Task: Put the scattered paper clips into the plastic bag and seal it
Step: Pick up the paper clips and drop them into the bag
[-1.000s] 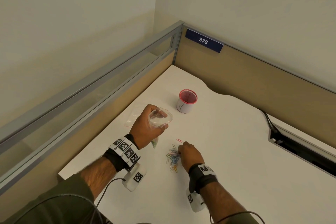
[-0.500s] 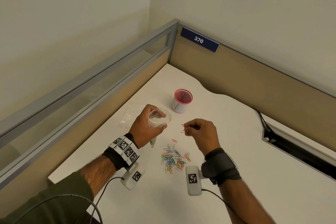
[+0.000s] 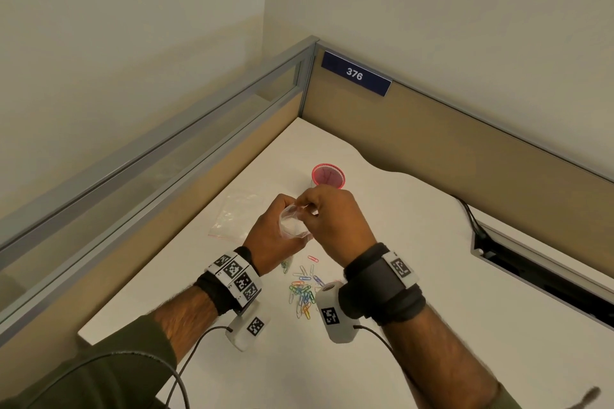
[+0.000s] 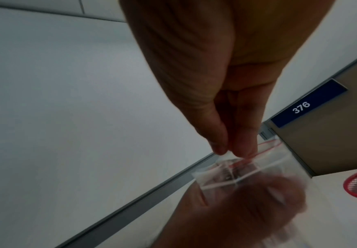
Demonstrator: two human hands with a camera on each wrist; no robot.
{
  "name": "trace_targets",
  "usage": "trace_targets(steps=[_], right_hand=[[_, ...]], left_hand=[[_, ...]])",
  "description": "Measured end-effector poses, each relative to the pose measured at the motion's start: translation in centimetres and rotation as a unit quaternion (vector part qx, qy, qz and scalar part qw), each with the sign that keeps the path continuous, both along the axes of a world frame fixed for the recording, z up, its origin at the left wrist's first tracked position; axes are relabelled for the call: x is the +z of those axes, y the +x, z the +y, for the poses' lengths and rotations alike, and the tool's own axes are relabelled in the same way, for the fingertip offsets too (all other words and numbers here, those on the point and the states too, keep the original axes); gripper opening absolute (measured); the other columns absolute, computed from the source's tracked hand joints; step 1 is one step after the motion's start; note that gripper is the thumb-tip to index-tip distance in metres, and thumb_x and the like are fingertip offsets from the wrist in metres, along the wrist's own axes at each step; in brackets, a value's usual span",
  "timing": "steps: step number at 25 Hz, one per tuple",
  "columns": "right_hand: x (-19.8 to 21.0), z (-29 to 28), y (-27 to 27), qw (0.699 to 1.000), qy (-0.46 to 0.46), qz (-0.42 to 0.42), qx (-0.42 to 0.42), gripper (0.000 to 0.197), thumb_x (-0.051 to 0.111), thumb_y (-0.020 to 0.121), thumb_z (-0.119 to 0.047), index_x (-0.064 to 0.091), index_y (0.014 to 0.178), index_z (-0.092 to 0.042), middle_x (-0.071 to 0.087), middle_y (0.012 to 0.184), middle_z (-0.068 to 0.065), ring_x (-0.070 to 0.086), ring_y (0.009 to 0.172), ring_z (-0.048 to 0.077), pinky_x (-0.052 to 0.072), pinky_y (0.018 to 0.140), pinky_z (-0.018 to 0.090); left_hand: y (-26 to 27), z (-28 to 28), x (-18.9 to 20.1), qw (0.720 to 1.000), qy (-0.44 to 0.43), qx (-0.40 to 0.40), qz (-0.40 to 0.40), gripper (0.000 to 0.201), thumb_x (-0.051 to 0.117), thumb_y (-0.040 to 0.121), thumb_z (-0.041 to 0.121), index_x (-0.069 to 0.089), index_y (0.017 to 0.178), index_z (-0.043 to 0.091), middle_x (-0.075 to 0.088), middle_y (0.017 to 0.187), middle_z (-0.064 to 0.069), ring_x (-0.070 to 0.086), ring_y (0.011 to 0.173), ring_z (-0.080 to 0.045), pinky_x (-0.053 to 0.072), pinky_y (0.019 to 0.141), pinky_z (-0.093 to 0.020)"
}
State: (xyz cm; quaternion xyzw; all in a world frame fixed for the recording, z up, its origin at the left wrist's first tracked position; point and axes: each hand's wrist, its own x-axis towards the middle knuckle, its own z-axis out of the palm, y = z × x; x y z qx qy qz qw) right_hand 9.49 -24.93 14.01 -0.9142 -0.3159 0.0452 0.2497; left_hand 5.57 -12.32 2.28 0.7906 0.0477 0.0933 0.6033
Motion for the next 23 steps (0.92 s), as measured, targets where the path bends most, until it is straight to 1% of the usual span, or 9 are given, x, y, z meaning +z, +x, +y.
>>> trace_targets(steps=[4,6,9,11,13,16,19,21,23], right_hand=[[0.4,-1.8,0.3,0.993,0.109,-0.006,-0.053,0.013,0.061,0.089,-0.009,0.072,0.097,-0.013,0.069,0.092,-0.002,0.065,0.081,0.013,0.053,0.079,0.022],[-1.5,-3.8,1.7,0.987,0.127,0.015,-0.101,0.012,0.062,0.088,-0.009,0.072,0.094,-0.013,0.069,0.09,-0.001,0.065,0.079,0.015,0.054,0.079,0.024],[-8.8,-7.1,3.6,0.981,0.001,0.088,-0.173,0.016,0.06,0.087,-0.008,0.072,0.097,-0.013,0.072,0.1,0.005,0.065,0.091,0.022,0.053,0.089,0.033],[-13.9,-8.8,3.0,0.96,-0.118,0.157,-0.201,0.025,0.056,0.089,-0.006,0.067,0.11,-0.012,0.064,0.12,0.009,0.06,0.11,0.024,0.046,0.099,0.031],[-17.3,-9.9,1.6,0.939,-0.182,0.193,-0.219,0.031,0.051,0.092,-0.009,0.06,0.121,-0.011,0.055,0.129,0.01,0.053,0.118,0.026,0.043,0.103,0.032],[-19.1,-9.0,-0.1,0.942,-0.225,0.16,-0.19,0.028,0.048,0.094,-0.015,0.059,0.12,-0.01,0.051,0.123,0.012,0.051,0.116,0.027,0.046,0.099,0.033],[-19.2,-7.2,-1.3,0.955,-0.212,0.16,-0.134,0.024,0.049,0.095,-0.025,0.063,0.111,-0.013,0.055,0.116,0.01,0.056,0.107,0.025,0.051,0.093,0.033],[-18.8,-7.4,-1.5,0.958,-0.173,0.185,-0.137,0.029,0.051,0.096,-0.035,0.064,0.111,-0.015,0.057,0.116,0.008,0.06,0.102,0.023,0.051,0.091,0.032],[-18.4,-8.6,-1.8,0.955,-0.164,0.198,-0.148,0.04,0.06,0.089,-0.044,0.06,0.118,-0.015,0.054,0.118,0.005,0.057,0.106,0.022,0.049,0.091,0.031]], left_hand=[[-0.5,-0.1,0.5,1.0,-0.017,-0.007,-0.016,0.043,0.078,0.076,0.026,0.051,0.109,0.034,0.066,0.11,0.012,0.064,0.111,-0.009,0.052,0.097,-0.032],[-0.7,0.4,0.5,1.0,-0.026,-0.008,-0.014,0.043,0.078,0.077,0.024,0.053,0.112,0.026,0.068,0.113,0.008,0.063,0.115,-0.011,0.052,0.102,-0.037],[-1.0,1.2,0.4,1.0,-0.029,-0.001,-0.007,0.044,0.08,0.079,0.018,0.053,0.113,0.022,0.068,0.114,0.008,0.063,0.117,-0.009,0.052,0.104,-0.04],[-1.1,1.5,0.4,1.0,-0.025,0.006,-0.004,0.045,0.081,0.079,0.02,0.053,0.114,0.023,0.068,0.115,0.008,0.063,0.117,-0.009,0.052,0.104,-0.043],[-1.1,1.7,0.4,1.0,-0.03,0.006,-0.004,0.046,0.08,0.077,0.027,0.053,0.114,0.025,0.067,0.115,0.007,0.062,0.118,-0.011,0.053,0.104,-0.047],[-1.1,1.9,0.3,0.999,-0.031,0.01,-0.003,0.045,0.079,0.076,0.03,0.053,0.112,0.027,0.067,0.116,0.004,0.063,0.119,-0.014,0.053,0.103,-0.049],[-0.9,1.8,0.3,1.0,-0.03,0.009,-0.002,0.042,0.078,0.076,0.03,0.052,0.109,0.031,0.067,0.116,0.002,0.063,0.118,-0.013,0.053,0.103,-0.049],[-0.9,1.6,0.3,1.0,-0.028,0.008,-0.003,0.042,0.078,0.077,0.029,0.052,0.109,0.031,0.067,0.116,0.002,0.063,0.117,-0.013,0.052,0.104,-0.048],[-0.9,1.6,0.2,1.0,-0.029,0.006,-0.003,0.042,0.078,0.077,0.029,0.053,0.11,0.031,0.067,0.116,0.003,0.063,0.117,-0.013,0.052,0.104,-0.048]])
